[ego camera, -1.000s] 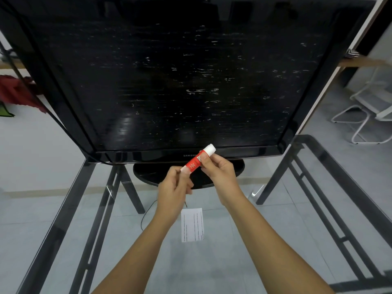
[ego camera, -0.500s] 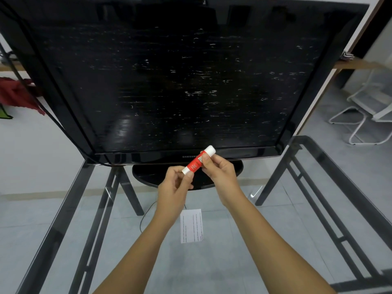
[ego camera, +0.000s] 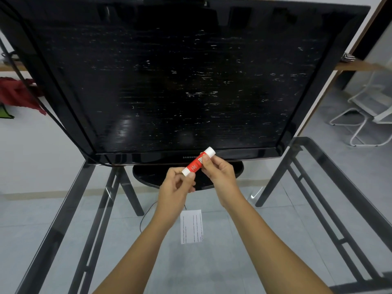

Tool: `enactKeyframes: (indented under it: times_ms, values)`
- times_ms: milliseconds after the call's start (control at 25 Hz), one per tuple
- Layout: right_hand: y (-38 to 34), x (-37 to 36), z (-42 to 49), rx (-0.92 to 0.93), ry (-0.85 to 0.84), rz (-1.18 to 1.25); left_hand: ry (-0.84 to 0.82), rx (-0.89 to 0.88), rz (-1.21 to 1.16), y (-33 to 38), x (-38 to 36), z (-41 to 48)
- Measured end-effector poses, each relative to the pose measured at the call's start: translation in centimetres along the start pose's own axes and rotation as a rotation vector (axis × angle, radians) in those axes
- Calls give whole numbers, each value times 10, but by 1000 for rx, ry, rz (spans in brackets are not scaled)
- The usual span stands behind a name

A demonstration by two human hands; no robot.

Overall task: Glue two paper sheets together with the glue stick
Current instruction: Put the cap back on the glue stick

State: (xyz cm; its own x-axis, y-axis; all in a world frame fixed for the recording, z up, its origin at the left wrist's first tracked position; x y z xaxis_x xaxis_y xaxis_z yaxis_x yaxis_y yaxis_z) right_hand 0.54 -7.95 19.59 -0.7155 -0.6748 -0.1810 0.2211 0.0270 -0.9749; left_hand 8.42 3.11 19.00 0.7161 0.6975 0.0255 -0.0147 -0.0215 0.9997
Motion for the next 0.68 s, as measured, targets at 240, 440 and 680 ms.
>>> enactKeyframes:
  times_ms: [240, 440, 680]
  values:
    - [-1, -1, 1, -15, -13, 20, -170, 463, -270, -27, -17, 0]
    - [5, 14, 2, -21, 65, 14, 7, 141, 291, 5, -5, 5]
    - [30, 22, 5, -39, -32, -146, 143, -256, 713, 25, -9, -4]
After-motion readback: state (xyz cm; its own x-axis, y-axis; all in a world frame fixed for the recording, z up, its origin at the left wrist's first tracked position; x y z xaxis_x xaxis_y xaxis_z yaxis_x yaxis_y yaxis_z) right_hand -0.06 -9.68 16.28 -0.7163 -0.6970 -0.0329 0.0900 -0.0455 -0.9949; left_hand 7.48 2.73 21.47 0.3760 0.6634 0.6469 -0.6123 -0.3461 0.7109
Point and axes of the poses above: each hand's wrist, its own z-axis towards the middle knuckle, its own x-axis out of the back of the hand, y = z × x, the point moved 10 cm from there along z, towards the middle knuckle, and after that the axes turned 7 degrees about x, right-handed, at the moved point
